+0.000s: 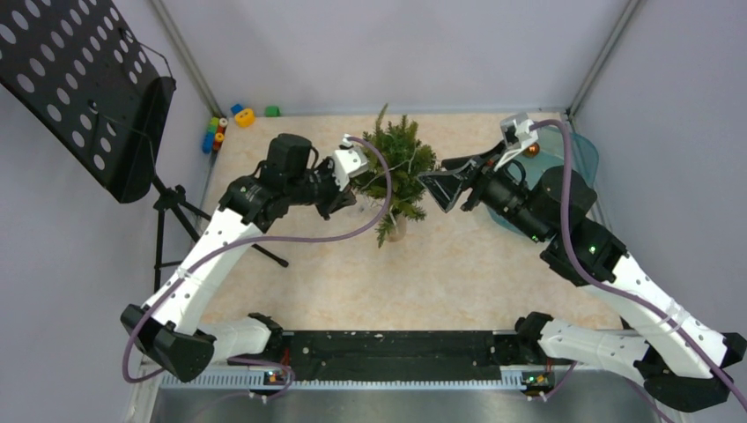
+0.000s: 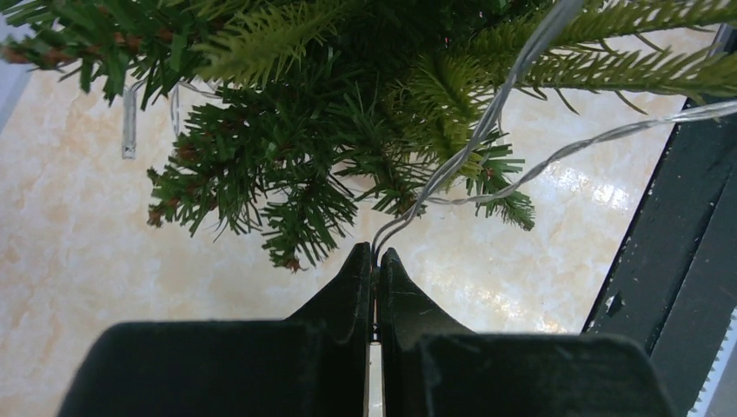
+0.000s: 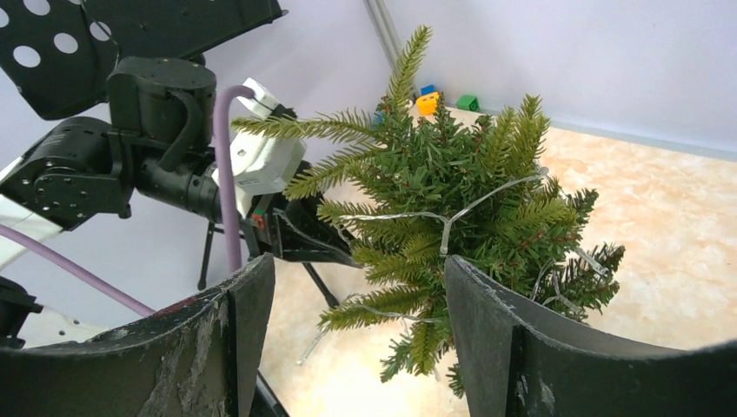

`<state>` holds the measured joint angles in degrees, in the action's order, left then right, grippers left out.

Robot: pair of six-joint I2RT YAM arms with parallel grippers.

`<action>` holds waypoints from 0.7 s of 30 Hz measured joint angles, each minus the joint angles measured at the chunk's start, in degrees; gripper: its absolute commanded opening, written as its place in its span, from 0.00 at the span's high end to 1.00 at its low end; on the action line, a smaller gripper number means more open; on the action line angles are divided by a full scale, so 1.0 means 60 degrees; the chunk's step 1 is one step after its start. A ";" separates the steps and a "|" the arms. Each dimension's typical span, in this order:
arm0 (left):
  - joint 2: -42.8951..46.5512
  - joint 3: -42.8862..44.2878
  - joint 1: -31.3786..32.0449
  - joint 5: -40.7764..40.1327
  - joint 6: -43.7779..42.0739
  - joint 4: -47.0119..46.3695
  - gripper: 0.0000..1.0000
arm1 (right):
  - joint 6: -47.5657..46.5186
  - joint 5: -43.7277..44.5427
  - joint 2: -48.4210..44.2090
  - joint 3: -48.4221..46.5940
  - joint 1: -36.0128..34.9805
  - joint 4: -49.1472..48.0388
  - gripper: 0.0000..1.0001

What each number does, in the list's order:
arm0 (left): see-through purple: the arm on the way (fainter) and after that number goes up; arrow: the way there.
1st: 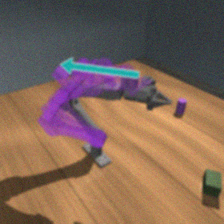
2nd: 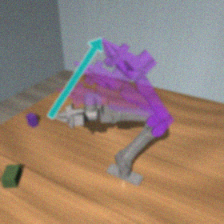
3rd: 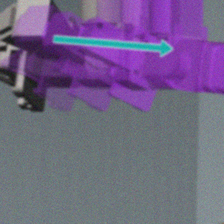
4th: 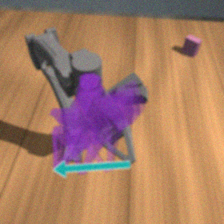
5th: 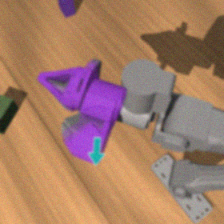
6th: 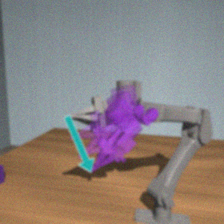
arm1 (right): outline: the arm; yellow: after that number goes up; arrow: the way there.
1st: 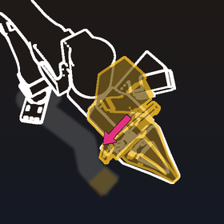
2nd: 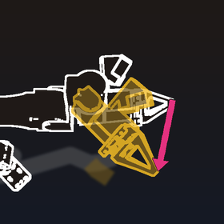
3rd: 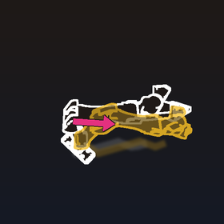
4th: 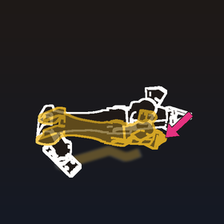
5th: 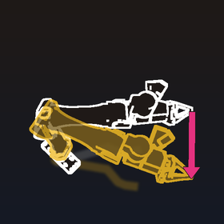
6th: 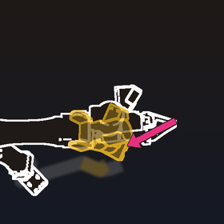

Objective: Decorate the small christmas tree

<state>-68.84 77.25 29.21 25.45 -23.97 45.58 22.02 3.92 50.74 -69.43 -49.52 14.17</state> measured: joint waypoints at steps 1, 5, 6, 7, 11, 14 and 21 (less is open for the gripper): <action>-0.0058 -0.0051 -0.0004 0.0058 0.0004 -0.0095 1.00 | -0.0007 0.0004 0.0000 0.0000 0.0000 0.0015 0.29; -0.0219 -0.0357 -0.0098 0.0149 0.0000 -0.0576 0.72 | -0.0080 0.0004 0.0000 0.0000 0.0000 0.0015 0.29; -0.0219 -0.0441 -0.0164 0.0211 -0.0007 -0.0663 0.56 | -0.0102 0.0004 0.0000 0.0000 0.0000 0.0015 0.29; -0.0219 -0.0532 -0.0291 0.0382 0.0007 -0.0743 0.43 | -0.0135 0.0004 0.0000 0.0004 0.0000 0.0015 0.28; -0.0106 -0.0914 -0.1129 0.1290 -0.0091 -0.1049 0.19 | -0.0262 0.0047 -0.0029 0.0004 0.0000 0.0044 0.26; 0.0168 -0.1257 -0.1912 0.2040 -0.0317 -0.1111 0.17 | -0.0430 0.0164 -0.0044 0.0004 0.0000 0.0084 0.24; 0.0459 -0.2430 -0.2874 0.2688 -0.1381 -0.1293 0.21 | -0.0889 0.0266 -0.0047 0.0135 0.0000 0.0117 0.22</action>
<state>-66.08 62.67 11.97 41.58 -32.25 37.82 16.69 5.52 50.46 -68.62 -49.52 14.87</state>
